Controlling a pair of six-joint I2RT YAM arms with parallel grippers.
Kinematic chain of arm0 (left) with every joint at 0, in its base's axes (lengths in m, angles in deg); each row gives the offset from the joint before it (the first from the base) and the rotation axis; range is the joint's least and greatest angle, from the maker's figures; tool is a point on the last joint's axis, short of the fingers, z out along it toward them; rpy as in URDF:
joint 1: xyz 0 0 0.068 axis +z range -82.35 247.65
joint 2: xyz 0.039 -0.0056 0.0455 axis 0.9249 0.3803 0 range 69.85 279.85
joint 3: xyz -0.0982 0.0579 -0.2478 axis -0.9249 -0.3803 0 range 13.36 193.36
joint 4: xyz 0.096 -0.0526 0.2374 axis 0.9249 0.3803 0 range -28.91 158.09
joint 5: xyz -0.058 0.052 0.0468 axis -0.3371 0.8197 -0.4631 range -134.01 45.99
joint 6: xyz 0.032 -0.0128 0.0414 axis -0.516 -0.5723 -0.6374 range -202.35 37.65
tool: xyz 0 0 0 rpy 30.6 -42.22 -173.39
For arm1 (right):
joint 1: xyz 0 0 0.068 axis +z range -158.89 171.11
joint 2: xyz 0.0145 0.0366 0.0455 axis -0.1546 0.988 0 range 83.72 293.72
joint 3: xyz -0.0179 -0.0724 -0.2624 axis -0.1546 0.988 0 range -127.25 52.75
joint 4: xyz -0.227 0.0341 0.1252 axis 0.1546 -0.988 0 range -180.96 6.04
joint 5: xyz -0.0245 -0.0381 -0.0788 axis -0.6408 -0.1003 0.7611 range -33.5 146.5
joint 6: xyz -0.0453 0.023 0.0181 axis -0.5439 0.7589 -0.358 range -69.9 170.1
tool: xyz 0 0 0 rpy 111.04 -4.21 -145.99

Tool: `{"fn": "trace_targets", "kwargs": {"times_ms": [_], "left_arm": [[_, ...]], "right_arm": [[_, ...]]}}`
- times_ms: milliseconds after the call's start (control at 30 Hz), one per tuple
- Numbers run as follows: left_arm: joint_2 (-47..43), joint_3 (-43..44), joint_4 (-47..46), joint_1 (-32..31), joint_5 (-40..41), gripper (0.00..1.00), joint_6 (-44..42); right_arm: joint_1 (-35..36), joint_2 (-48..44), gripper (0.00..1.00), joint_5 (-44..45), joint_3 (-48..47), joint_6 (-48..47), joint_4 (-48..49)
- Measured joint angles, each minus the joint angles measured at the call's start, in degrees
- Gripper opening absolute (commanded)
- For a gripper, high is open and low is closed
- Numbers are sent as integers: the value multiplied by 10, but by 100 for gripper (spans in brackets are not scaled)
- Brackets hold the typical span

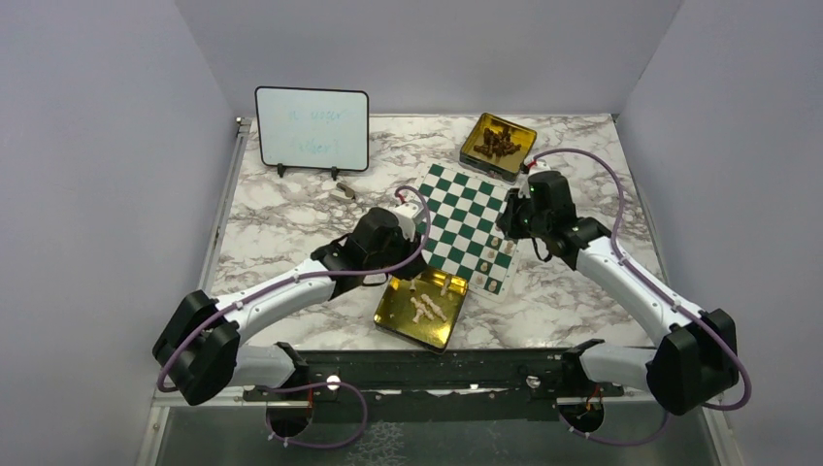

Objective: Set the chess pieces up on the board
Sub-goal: Place the chess piece on the chessboard.

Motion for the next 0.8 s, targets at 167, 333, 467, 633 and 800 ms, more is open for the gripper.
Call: {"fn": "trace_targets", "kwargs": {"times_ms": [167, 333, 467, 633, 800], "left_arm": [[-2, 0, 0, 46, -44, 14, 6], [-9, 0, 9, 61, -74, 15, 5], [-24, 0, 17, 61, -94, 15, -1], [-49, 0, 39, 61, -105, 15, -19], [-60, 0, 52, 61, -106, 15, -35]], "right_arm": [[0, 48, 17, 59, -12, -21, 4], [0, 99, 17, 107, -25, -34, 30], [0, 135, 18, 141, -26, -43, 67], [0, 202, 18, 171, -56, -54, 97], [-7, 263, 18, 185, -104, -55, 115]]}}
